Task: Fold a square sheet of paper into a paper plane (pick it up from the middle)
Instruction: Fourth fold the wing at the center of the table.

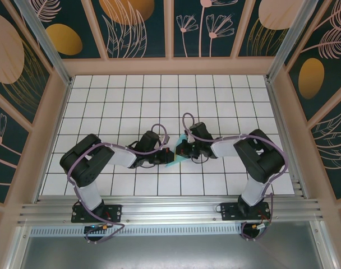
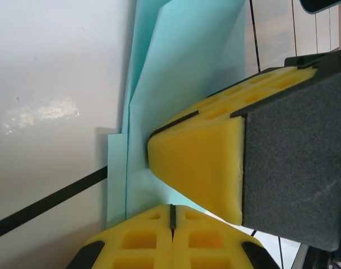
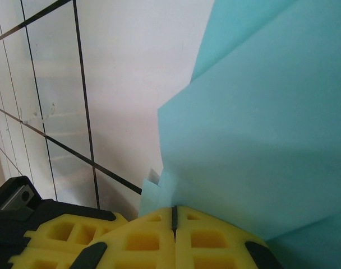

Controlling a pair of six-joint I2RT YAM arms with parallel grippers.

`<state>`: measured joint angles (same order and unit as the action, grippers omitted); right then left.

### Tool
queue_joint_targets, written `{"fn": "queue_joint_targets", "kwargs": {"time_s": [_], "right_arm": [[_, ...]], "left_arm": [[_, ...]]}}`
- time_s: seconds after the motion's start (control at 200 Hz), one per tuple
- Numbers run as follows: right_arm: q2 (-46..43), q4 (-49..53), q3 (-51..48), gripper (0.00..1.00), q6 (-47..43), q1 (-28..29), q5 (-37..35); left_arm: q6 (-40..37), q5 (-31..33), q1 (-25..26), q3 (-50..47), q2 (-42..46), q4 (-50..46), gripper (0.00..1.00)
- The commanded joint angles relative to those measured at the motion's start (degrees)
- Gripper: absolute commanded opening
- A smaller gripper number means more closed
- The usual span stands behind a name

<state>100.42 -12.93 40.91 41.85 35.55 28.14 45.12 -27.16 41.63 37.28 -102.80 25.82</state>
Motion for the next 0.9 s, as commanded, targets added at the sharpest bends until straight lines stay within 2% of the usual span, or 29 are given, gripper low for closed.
{"fn": "queue_joint_targets", "kwargs": {"time_s": [0.0, 0.13, 0.185, 0.42, 0.711, 0.896], "right_arm": [[3.19, 2.88, 0.05, 0.04, -1.58, -2.76, -7.25], [2.54, 2.24, 0.02, 0.04, -2.70, -3.90, -6.86], [2.78, 1.46, -0.05, 0.05, -3.25, -6.79, -5.56], [4.80, 1.66, 2.09, 0.07, -6.29, -12.16, -1.83], [8.51, 4.75, 6.90, 0.09, -9.04, -19.44, 1.04], [10.28, 9.54, 11.59, 0.10, -10.61, -21.71, 0.14]], "left_arm": [[-2.32, 8.03, -0.56, -3.95, -4.33, -10.73, 0.00], [-2.00, 8.17, -0.49, -5.16, -4.55, -10.21, 0.00], [-2.05, 8.30, -0.49, -5.50, -4.51, -10.13, 0.00], [-2.53, 8.79, -0.51, -5.91, -4.68, -10.49, 0.00], [-2.95, 8.70, -0.54, -5.63, -4.86, -11.04, 0.00], [-3.06, 8.88, -0.50, -5.55, -5.04, -11.50, 0.00]]}}
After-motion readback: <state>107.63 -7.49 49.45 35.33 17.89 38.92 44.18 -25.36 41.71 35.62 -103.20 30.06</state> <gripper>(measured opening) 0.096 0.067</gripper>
